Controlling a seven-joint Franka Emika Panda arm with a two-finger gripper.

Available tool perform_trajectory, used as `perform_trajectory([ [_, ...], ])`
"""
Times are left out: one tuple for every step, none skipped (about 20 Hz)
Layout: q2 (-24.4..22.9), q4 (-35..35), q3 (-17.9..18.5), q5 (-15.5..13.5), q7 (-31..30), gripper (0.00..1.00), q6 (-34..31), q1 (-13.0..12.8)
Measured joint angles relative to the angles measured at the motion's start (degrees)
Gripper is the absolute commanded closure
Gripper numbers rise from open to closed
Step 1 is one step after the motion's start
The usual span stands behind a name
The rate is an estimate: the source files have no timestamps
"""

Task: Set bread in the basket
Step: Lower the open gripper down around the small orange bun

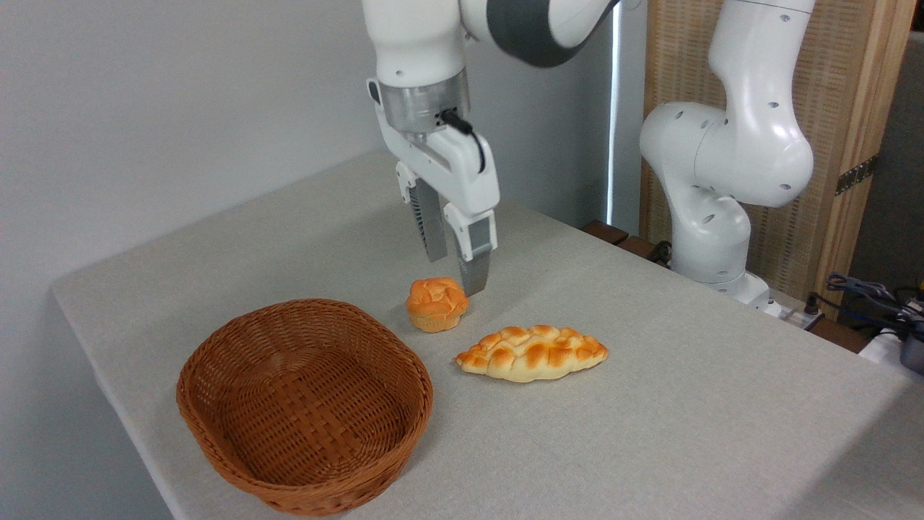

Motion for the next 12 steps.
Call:
perform_trajectory([
  [0.02,-1.30,-1.01,-0.15,0.00,0.00,1.83,-0.27],
  [0.05,-2.54,-2.12,-0.31,0.00,0.00,3.55,-0.50],
  [0.09,-3.75,-3.22,-0.40,0.00,0.00,5.22,-0.74],
  [0.13,-4.88,-4.06,-0.46,-0.01,0.00,6.60,-0.98],
  [0.15,-5.91,-4.58,-0.74,-0.01,0.00,7.60,-1.20],
  [0.16,-6.71,-4.81,-1.53,-0.01,0.00,8.19,-1.42],
  [0.16,-7.17,-4.84,-2.61,-0.01,0.00,8.48,-1.57],
  [0.16,-7.38,-4.84,-3.70,-0.01,0.00,8.63,-1.60],
  [0.16,-7.44,-4.83,-4.60,-0.01,0.00,8.66,-1.60],
  [0.16,-7.44,-4.83,-5.09,-0.01,0.00,8.69,-1.60],
  [0.16,-7.44,-4.83,-5.26,-0.01,0.00,8.70,-1.59],
  [0.17,-7.45,-4.82,-5.32,-0.01,0.00,8.70,-1.59],
])
